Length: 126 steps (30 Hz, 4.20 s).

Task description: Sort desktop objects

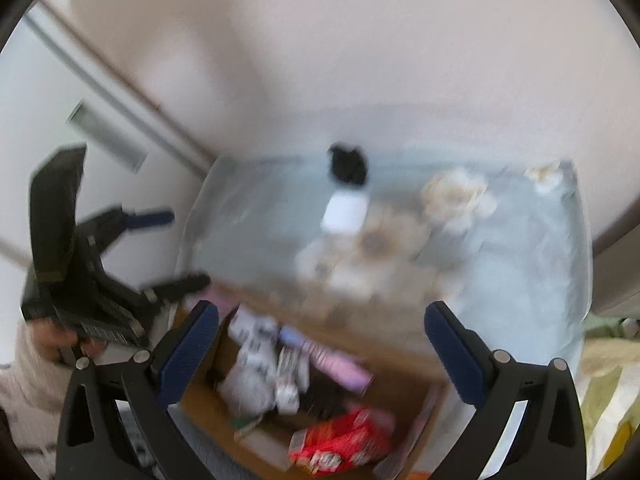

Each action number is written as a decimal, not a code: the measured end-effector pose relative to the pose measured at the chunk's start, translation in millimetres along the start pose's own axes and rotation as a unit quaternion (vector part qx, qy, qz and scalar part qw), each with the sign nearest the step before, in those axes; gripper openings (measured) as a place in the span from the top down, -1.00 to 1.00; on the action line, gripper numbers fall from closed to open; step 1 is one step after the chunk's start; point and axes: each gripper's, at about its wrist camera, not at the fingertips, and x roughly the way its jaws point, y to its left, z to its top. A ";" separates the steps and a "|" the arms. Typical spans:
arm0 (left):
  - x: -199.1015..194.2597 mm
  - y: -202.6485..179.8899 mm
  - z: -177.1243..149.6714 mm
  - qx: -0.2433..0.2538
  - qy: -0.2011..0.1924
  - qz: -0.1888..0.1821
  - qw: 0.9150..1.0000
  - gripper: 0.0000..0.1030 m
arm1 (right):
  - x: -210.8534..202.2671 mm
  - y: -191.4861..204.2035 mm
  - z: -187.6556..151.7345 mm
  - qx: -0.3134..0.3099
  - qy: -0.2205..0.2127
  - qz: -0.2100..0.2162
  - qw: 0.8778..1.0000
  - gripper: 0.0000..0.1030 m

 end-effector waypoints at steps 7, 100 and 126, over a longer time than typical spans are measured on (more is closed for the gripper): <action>52.8 29.5 63.0 -0.023 0.013 0.020 0.999 -0.99 | 48.6 -17.2 29.3 -0.029 0.041 -0.032 0.998 -0.99; 29.2 41.9 -32.0 -0.073 -0.017 -0.048 0.996 0.59 | -9.4 46.1 -39.8 -0.129 0.092 -0.034 0.987 -0.12; 48.9 -35.0 -100.1 -0.047 0.004 0.025 0.999 -1.00 | 24.8 44.0 -137.0 -0.167 0.168 -0.066 0.969 -0.99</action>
